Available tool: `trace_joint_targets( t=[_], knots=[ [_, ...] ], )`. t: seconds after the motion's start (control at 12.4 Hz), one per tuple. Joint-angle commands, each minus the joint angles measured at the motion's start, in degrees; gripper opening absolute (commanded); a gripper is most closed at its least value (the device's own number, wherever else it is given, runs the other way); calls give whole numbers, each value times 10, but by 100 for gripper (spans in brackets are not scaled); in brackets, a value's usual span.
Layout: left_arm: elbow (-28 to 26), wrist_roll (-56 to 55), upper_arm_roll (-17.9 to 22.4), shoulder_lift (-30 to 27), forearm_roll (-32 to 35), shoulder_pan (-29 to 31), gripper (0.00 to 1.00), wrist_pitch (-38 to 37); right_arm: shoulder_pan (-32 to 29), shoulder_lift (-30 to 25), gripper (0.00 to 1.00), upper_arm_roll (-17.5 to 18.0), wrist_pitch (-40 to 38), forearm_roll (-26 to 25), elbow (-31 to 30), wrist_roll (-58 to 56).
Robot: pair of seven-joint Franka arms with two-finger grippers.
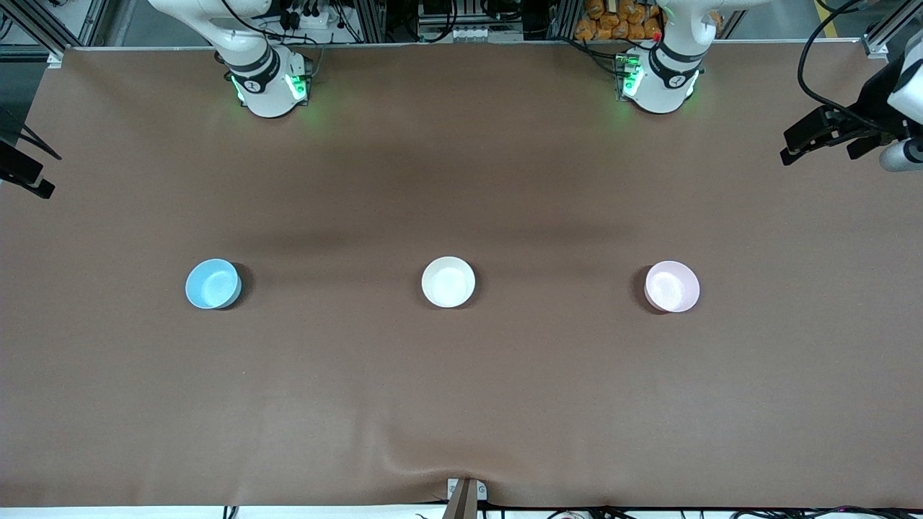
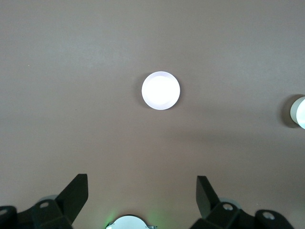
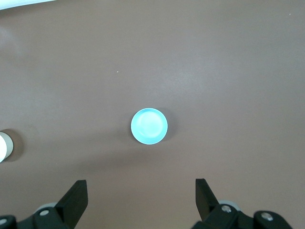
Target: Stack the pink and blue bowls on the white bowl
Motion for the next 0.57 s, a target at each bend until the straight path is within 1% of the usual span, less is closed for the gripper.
trace_joint_targets(
  t=[0.0, 0.24, 0.48],
  knots=[
    [7, 3, 1, 1, 7, 3, 100, -6, 6, 6, 100, -7, -8, 2, 15, 1],
    [14, 3, 1, 9, 7, 4, 100, -6, 9, 5, 100, -6, -7, 1, 15, 2],
    [9, -1, 1, 14, 7, 5, 100, -5, 9, 6, 100, -7, -8, 2, 15, 2]
  ],
)
